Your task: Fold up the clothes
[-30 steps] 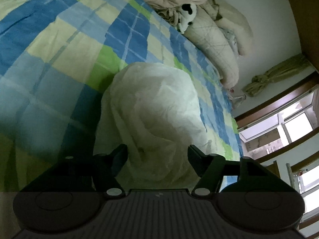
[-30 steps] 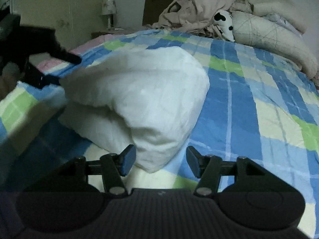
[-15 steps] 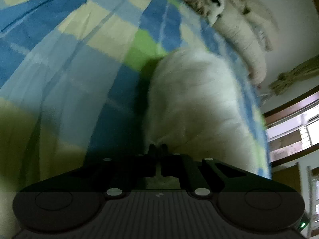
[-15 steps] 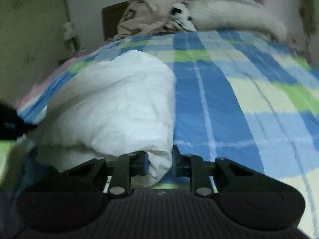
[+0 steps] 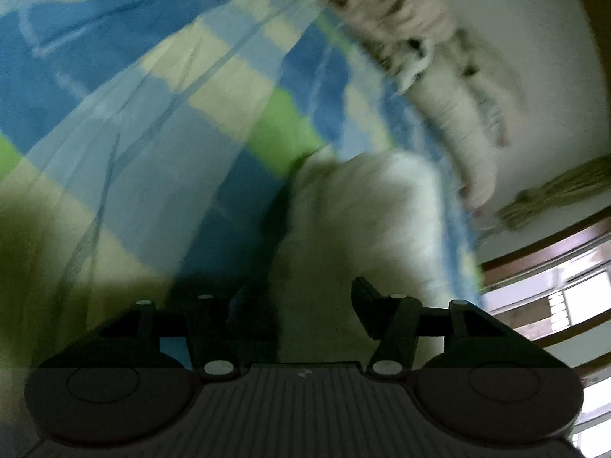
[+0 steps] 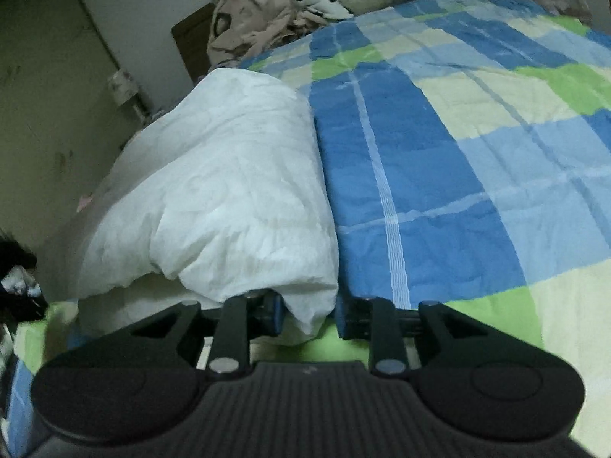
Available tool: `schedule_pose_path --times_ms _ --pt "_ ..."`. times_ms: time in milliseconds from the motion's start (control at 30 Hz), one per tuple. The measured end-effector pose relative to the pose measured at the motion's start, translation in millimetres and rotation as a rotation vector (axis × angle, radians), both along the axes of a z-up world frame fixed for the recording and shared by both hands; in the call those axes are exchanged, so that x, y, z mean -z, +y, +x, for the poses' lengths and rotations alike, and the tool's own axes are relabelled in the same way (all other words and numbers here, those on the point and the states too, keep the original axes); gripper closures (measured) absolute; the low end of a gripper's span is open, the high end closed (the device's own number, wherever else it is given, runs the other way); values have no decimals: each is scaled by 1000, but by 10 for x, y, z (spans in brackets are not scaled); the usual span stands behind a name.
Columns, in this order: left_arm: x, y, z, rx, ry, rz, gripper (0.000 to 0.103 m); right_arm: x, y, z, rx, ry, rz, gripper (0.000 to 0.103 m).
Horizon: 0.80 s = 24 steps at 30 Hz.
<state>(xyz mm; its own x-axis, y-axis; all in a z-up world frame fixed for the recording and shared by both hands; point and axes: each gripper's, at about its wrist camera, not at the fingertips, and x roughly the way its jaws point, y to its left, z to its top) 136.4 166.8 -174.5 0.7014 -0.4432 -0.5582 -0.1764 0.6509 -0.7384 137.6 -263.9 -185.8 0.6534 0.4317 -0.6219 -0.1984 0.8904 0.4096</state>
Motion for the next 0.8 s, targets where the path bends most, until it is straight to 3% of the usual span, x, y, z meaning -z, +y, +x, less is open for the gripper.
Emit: schedule_pose_path --times_ms 100,233,267,300,333,367,433,500,667,733,800 --pt "-135 -159 -34 43 -42 -21 29 41 9 -9 2 2 3 74" --pt "-33 -412 -2 108 -11 -43 28 53 9 60 -4 0 -3 74" --pt "18 -455 19 117 12 -22 38 53 12 94 -8 -1 -7 74" --pt "81 -504 39 128 42 10 55 47 16 117 -17 -6 -18 74" --pt "144 -553 60 140 71 43 93 40 21 140 -27 -11 -30 74" --pt "231 -583 74 148 111 79 95 20 33 149 -45 -23 -54 76" --pt "406 -605 91 154 181 139 95 8 6 148 -58 -34 -70 80" --pt "580 -590 96 143 218 148 95 69 -12 155 -62 -27 -70 82" --pt "727 -540 108 105 221 125 92 184 -19 170 -69 -24 -58 82" --pt "646 -554 72 105 196 135 83 148 -48 175 -71 -18 -45 79" --pt "579 -533 37 99 179 125 56 78 -79 162 -86 -12 -33 72"
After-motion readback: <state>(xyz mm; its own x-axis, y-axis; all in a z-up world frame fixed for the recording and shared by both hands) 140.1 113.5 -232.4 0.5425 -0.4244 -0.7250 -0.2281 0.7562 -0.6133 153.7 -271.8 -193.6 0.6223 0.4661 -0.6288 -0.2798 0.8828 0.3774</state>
